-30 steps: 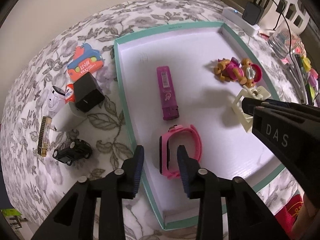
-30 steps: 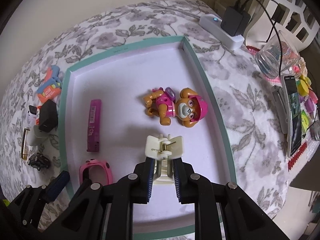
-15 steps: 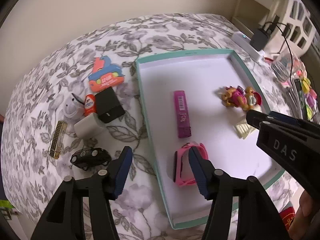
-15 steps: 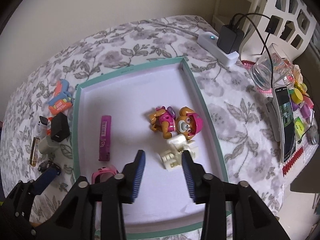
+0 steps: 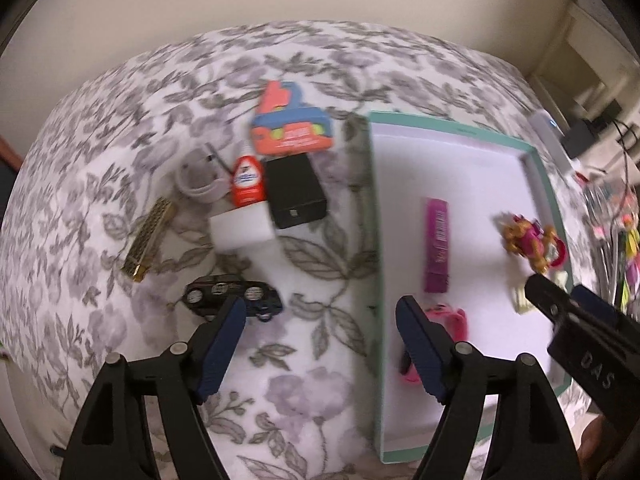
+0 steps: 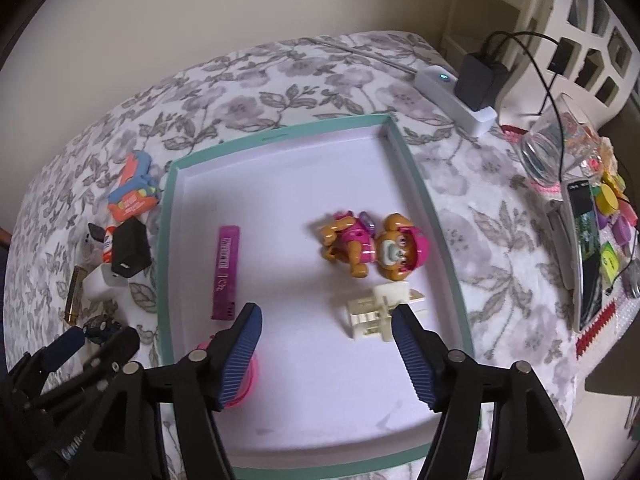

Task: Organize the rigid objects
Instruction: 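Withdraw both tools from the tray toward the remaining objects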

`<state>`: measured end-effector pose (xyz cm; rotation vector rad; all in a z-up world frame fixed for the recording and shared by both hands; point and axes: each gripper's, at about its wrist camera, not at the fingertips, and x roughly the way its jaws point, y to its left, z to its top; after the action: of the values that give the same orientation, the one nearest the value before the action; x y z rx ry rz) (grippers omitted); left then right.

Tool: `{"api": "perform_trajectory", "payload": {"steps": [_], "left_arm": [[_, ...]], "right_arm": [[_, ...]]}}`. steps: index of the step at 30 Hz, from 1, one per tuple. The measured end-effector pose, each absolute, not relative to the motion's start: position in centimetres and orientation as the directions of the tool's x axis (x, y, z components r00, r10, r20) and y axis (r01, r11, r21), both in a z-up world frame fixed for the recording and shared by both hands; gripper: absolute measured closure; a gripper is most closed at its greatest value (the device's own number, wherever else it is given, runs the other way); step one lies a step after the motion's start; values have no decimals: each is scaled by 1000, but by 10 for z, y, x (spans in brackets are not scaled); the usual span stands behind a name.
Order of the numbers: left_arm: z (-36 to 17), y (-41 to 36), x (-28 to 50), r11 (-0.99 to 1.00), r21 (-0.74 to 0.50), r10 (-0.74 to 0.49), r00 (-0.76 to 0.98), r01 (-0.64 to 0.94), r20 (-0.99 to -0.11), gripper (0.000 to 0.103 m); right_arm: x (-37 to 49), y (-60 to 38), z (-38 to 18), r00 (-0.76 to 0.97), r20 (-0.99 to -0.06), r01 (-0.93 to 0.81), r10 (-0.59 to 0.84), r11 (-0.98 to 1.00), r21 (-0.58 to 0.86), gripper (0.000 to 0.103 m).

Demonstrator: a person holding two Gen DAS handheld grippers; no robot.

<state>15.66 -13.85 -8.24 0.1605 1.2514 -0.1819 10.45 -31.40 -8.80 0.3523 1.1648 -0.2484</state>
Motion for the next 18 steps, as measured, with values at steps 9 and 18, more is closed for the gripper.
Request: {"api": "perform_trajectory", "payload": {"steps": [9, 18], "left_arm": [[-78, -108, 172, 994, -1, -36, 308, 112, -951, 12], [-71, -46, 188, 999, -13, 3, 334, -46, -943, 12]], "right_arm": [[115, -291, -98, 398, -913, 287, 84, 934, 211, 22], [121, -253, -88, 468, -866, 157, 175, 948, 276, 14]]}}
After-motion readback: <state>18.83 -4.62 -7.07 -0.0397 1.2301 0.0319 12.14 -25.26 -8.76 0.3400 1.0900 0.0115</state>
